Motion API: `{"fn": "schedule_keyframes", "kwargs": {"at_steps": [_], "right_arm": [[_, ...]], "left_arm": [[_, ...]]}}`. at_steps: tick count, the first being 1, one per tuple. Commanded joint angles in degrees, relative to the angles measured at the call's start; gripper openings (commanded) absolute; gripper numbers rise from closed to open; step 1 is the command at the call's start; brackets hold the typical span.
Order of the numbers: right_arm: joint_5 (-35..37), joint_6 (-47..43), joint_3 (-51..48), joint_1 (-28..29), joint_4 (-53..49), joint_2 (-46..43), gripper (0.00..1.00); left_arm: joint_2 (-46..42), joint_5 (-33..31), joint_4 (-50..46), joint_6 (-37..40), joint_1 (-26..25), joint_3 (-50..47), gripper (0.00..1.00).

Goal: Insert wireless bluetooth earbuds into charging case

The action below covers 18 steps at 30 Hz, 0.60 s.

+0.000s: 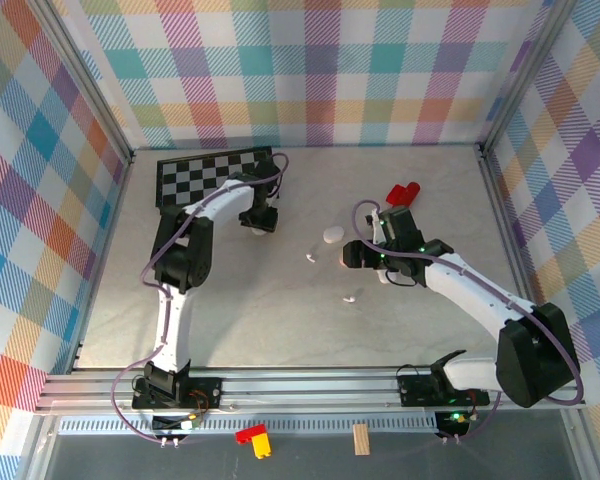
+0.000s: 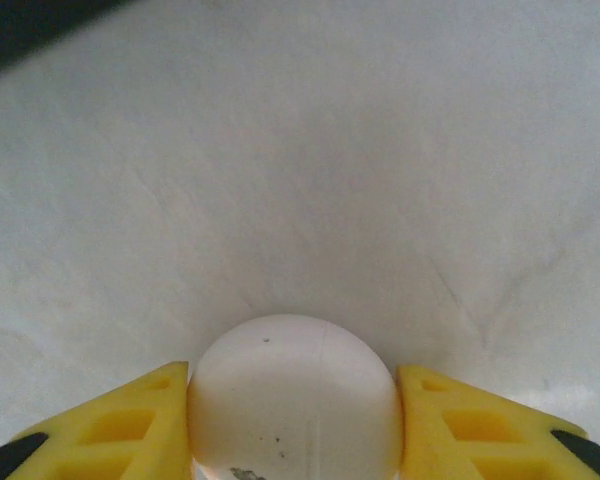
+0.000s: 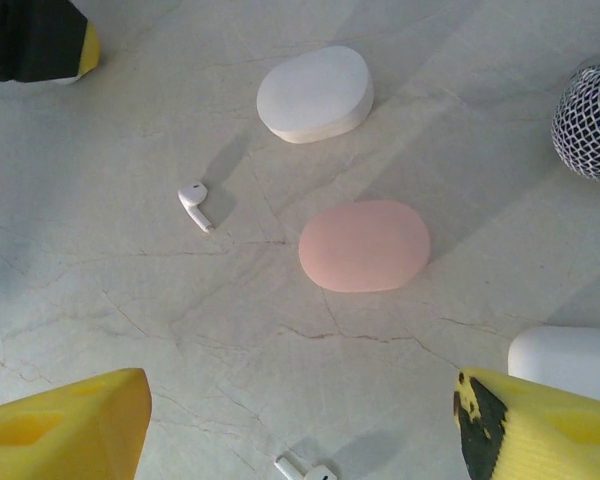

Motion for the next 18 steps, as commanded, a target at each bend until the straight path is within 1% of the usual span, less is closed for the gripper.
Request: {"fn": "schedule_keyframes", "kwargs": {"at_steps": [1, 3, 6, 10, 14, 18], "right_arm": [[-1.66, -1.4, -0.9, 0.35, 1.94, -2.15, 0.79], [-3.5, -1.49, -1.59, 0.44, 3.84, -2.86, 0.79], [-6.7, -1.79, -2.99, 0.55, 7.55, -3.75, 0.79], [-9.51, -2.14, -4.57, 1.54, 12.68, -4.3, 0.79], [-9.73, -3.52, -6.4, 4.94, 21.39, -4.48, 0.8], [-8.2, -6.29, -8.54, 9.86, 33.16, -2.64, 0.81]], "left_arm": [[-8.92, 4.68, 10.17, -6.49, 0.7, -7.81, 0.39], [-13.95, 6.29, 16.55, -11.13, 1.1, -13.66, 0.39], [-20.52, 7.02, 24.39, -17.49, 1.19, -21.68, 0.39], [-28.5, 8.92, 32.65, -25.19, 1.19, -30.49, 0.4], [-35.21, 13.82, 39.33, -33.94, 1.19, -38.17, 0.4], [-41.4, 16.1, 41.73, -40.68, 1.1, -43.79, 0.4]]}}
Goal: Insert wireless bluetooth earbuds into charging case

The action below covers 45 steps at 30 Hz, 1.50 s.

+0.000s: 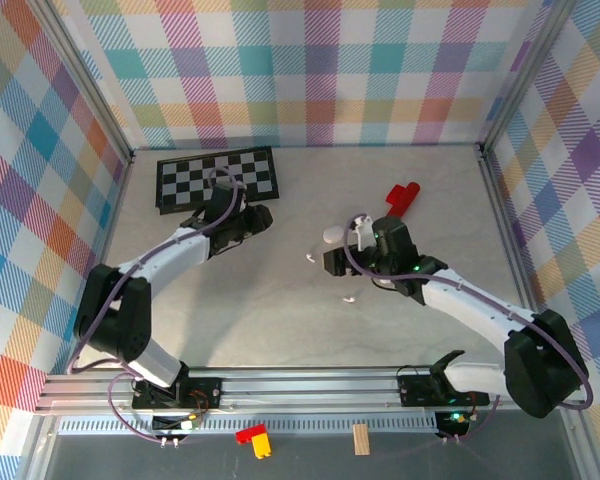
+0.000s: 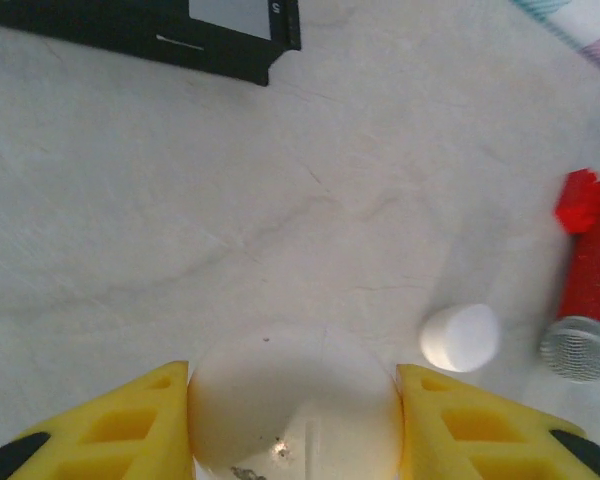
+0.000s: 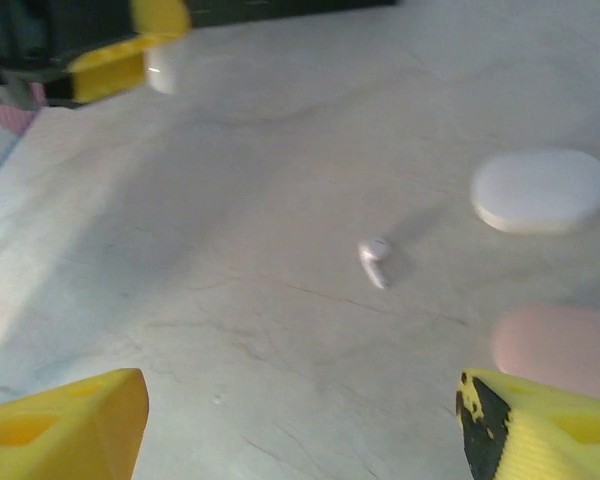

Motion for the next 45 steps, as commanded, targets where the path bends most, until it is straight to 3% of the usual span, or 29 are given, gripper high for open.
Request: {"fn": "schedule_keyframes", "kwargs": {"at_steps": [1, 7, 14, 20, 30, 41, 45], "right_arm": [[0.09, -4.43, -1.54, 3.65, 14.87, 1.32, 0.81], [-0.92, -11.44, -0.19, 9.76, 29.74, 10.93, 0.87], [-2.19, -15.15, 2.42, 13.57, 45.67, 21.33, 0.89], [-2.55, -12.47, 4.63, 14.11, 58.93, 28.14, 0.88], [-3.71, -11.43, 10.88, 14.35, 59.64, 32.17, 0.86], [-2.07, -7.84, 15.84, 14.37, 59.65, 36.54, 0.7], [-2.13, -7.08, 17.22, 14.3, 58.85, 37.5, 0.6]], "left_arm": [[-5.78, 3.77, 5.65, -9.59, 0.37, -4.15, 0.41], [-14.12, 5.0, 4.56, -14.14, 0.11, -9.19, 0.41], [-22.7, 2.09, 0.09, -16.17, 0.01, -11.24, 0.42], [-25.79, 1.8, -1.87, -16.21, 0.05, -11.68, 0.42], [-27.86, 3.12, -1.16, -17.21, 0.09, -12.69, 0.42], [-28.27, 4.22, -0.73, -16.97, 0.09, -12.47, 0.42], [-28.54, 4.41, 0.24, -16.87, 0.09, -13.1, 0.42]]}}
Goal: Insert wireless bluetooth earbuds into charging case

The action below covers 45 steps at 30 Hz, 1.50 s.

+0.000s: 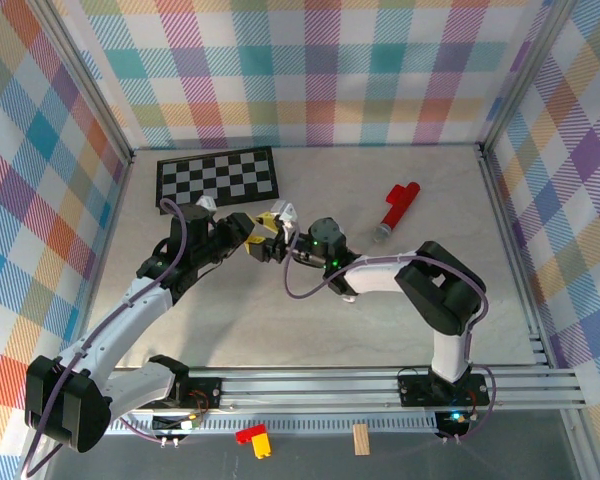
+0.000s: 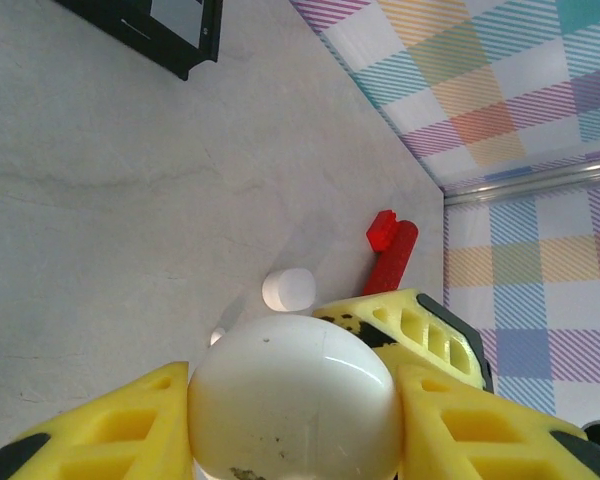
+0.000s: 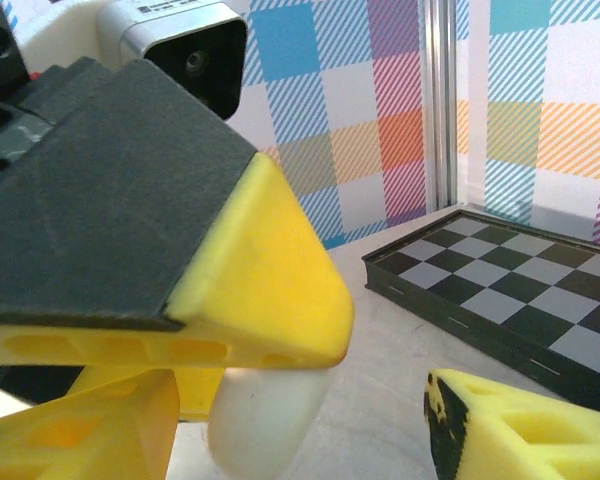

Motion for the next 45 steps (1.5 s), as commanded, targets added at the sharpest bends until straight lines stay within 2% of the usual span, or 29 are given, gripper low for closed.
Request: {"fn": "schedule_keyframes", "kwargs": {"at_steps": [1, 4, 9, 13, 16, 19, 22, 25, 28, 31, 37, 42, 45], "right_arm": [[-0.12, 1.35, 2.42, 0.25, 0.98, 1.03, 0.58], [-1.63, 0.35, 3.17, 0.25, -1.4, 1.12, 0.54], [-2.75, -0.67, 3.1, 0.23, -4.07, 0.33, 0.24], [-2.45, -1.48, 2.03, 0.25, -5.03, -0.84, 0.16], [-2.27, -2.61, 0.88, 0.09, -6.8, -2.57, 0.14], [-3.42, -3.4, -0.81, -0.66, -9.71, -5.18, 0.12], [-6.62, -3.31, -2.87, -2.46, -14.08, -8.75, 0.11], [-11.61, -4.16, -5.17, -4.54, -20.99, -13.88, 0.11], [-17.62, -6.47, -6.69, -7.08, -30.43, -19.51, 0.09], [-23.74, -7.33, -7.01, -10.0, -39.07, -24.83, 0.07], [-24.54, -11.99, -4.91, -12.67, -54.02, -32.23, 0.03], [-28.22, -12.12, -1.44, -17.05, -59.51, -34.29, 0.02], [-29.34, -13.04, 2.03, -18.29, -64.38, -34.64, 0.02]], "left_arm": [[-1.42, 1.02, 1.38, -0.04, 0.12, -0.78, 0.42], [-1.51, 1.12, 1.33, 0.04, 0.12, -0.85, 0.42], [-1.34, 0.26, 0.85, 1.06, 0.12, -1.14, 0.42], [-1.36, 0.06, 1.16, 1.56, 0.23, -1.23, 0.47], [-1.75, -0.31, 2.54, 2.68, 0.2, -1.65, 0.66], [-3.15, -0.85, 4.89, 6.78, 0.2, -2.35, 0.91], [-5.13, -0.52, 8.35, 14.67, 0.2, -3.46, 1.0], [-6.99, 0.2, 12.77, 23.68, 0.16, -5.86, 1.0], [-7.89, 0.89, 20.16, 29.39, 0.12, -8.97, 1.0], [-7.35, 2.7, 19.98, 35.21, 0.03, -8.33, 1.0], [-3.33, 11.13, 21.68, 44.79, -1.35, -7.38, 0.99], [-0.05, 15.72, 17.84, 55.3, -5.09, -6.37, 1.0], [0.79, 19.7, 20.26, 59.17, -7.25, -8.07, 1.0]]}}
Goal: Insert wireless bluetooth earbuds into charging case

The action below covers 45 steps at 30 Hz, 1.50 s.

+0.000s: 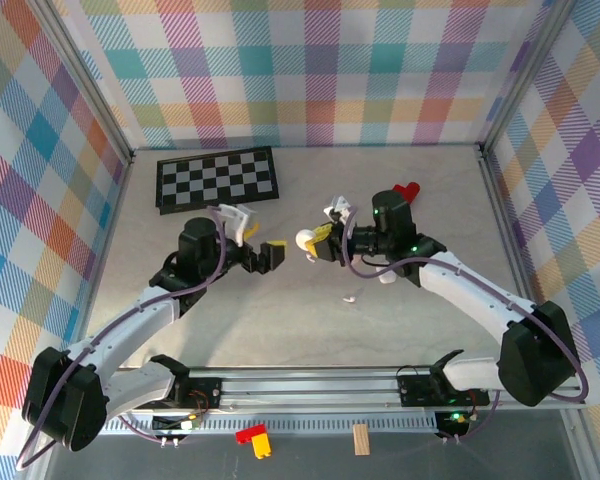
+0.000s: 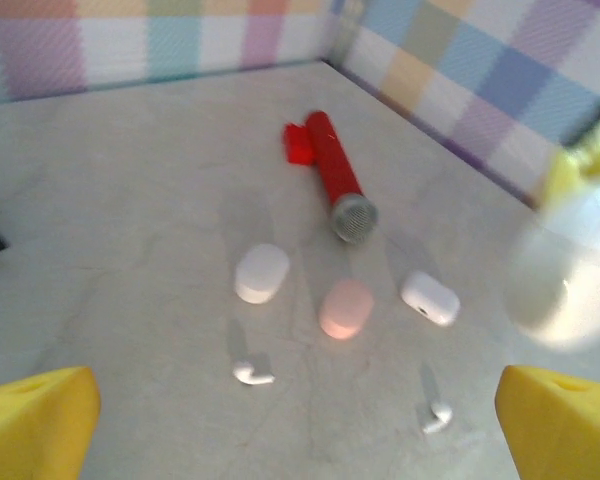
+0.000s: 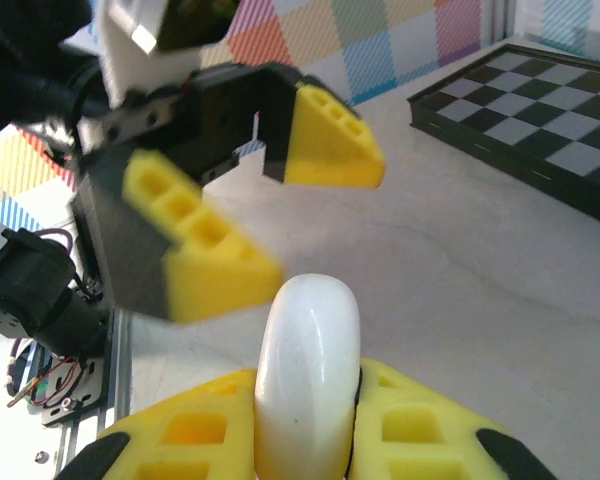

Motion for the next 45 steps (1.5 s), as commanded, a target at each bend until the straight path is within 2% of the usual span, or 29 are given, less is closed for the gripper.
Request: {"fn": "schedule_keyframes", "kwargs": {"at_steps": [1, 4, 5, 8, 13, 21, 23, 26, 30, 37, 45], "right_arm": [[-4.17, -4.85, 5.03, -1.2, -7.4, -2.0, 0.03], [-7.5, -7.02, 5.38, -1.21, -7.84, -3.48, 0.03], [-8.58, -8.02, 5.89, -1.21, -9.13, -4.01, 0.03], [-10.01, -11.57, 9.02, -1.16, -16.98, -5.13, 0.03], [-12.86, -15.95, 12.6, -1.21, -25.55, -6.19, 0.03], [-15.8, -20.25, 15.79, -1.21, -31.97, -4.47, 0.03], [-17.07, -20.83, 16.16, -1.21, -32.12, -3.72, 0.03], [-17.39, -21.5, 16.95, -1.23, -33.15, -2.47, 0.02], [-18.22, -22.38, 17.65, -1.16, -35.12, -1.38, 0.02], [-18.36, -23.43, 17.52, -1.18, -36.43, -1.59, 0.02], [-19.01, -22.11, 16.09, -1.12, -33.4, -2.45, 0.02]], "left_arm": [[0.43, 7.7, 3.15, 9.48, -2.34, -0.2, 1.0], [1.1, 8.05, 5.69, 10.05, -4.82, -0.34, 1.0], [0.99, 7.9, 9.52, 10.41, -5.64, -1.84, 1.0], [0.67, 9.81, 16.68, 12.33, -6.86, -4.71, 1.0], [-1.4, 13.73, 10.63, 12.55, -6.88, -1.13, 1.0], [-0.97, 25.11, 18.22, 5.77, -6.88, -0.91, 0.83], [0.12, 26.1, 19.33, 3.48, -6.88, 0.1, 0.76], [1.7, 28.26, 23.65, 0.16, -6.88, 0.36, 0.7], [2.77, 29.99, 25.03, -1.03, -6.96, 1.26, 0.57], [2.91, 31.89, 18.43, 2.05, -6.97, 3.61, 0.49], [4.22, 32.92, 16.92, 1.62, -6.97, 4.72, 0.48]]}}
